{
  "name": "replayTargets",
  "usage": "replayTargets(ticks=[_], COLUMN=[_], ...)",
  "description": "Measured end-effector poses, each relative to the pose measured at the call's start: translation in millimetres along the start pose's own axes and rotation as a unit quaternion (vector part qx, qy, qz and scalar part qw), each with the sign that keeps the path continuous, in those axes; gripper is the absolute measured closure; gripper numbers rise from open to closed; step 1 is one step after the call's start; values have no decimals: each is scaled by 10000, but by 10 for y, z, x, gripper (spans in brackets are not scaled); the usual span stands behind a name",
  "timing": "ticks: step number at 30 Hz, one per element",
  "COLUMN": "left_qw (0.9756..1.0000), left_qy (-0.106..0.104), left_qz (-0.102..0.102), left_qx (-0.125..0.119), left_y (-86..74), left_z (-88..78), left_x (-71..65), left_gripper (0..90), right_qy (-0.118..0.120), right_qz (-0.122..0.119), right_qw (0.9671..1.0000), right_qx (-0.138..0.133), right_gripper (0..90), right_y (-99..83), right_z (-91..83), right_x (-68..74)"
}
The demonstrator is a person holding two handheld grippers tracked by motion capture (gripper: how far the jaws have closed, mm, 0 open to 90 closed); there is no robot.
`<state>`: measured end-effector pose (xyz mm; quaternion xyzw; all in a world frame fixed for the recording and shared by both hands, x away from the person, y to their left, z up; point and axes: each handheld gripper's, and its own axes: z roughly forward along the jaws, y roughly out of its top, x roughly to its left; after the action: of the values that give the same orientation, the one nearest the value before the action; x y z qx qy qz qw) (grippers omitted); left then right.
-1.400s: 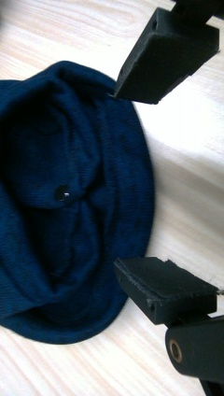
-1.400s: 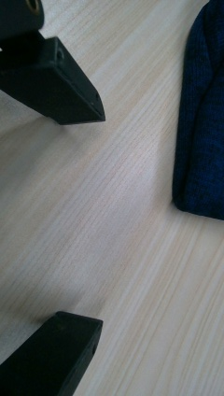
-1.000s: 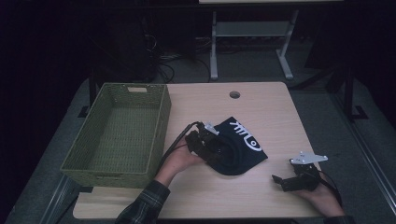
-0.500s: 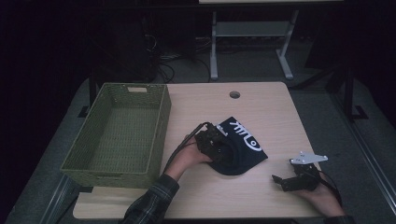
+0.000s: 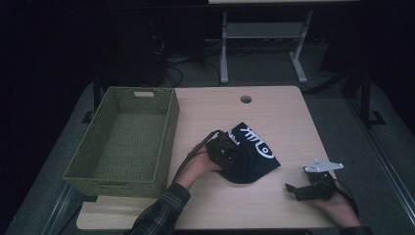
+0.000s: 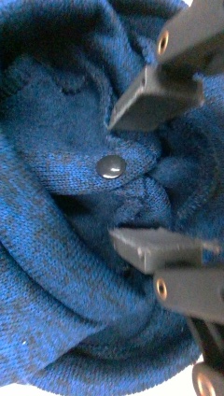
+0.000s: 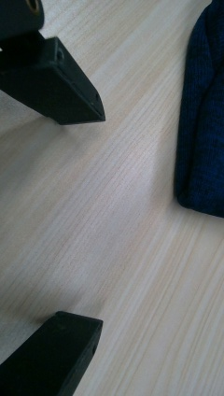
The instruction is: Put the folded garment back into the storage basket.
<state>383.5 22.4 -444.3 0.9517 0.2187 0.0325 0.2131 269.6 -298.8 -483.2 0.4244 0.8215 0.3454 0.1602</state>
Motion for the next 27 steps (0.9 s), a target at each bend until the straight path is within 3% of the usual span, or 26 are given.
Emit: replayTargets(ticks=[4,10,20,27], left_qw=[10000,9998,9982,9966], left_qy=[-75,-177,-438,-454], left_qz=[10,-84,-366,-491], left_qx=[-51,-42,-169,-476], left_y=[-7,-7,-34,-22], left_z=[-15,-22,-68,-237], left_x=[17,24,69,74], left_gripper=[572,682,713,719], right_qy=[-1,-1,-1,-12], right_qz=[-1,1,0,3], right_qw=[10000,10000,10000,10000], right_qx=[-2,-1,-1,1], right_gripper=[24,24,24,24], right_y=[0,0,0,2], right_z=[0,0,0,1], right_x=[0,0,-1,-5])
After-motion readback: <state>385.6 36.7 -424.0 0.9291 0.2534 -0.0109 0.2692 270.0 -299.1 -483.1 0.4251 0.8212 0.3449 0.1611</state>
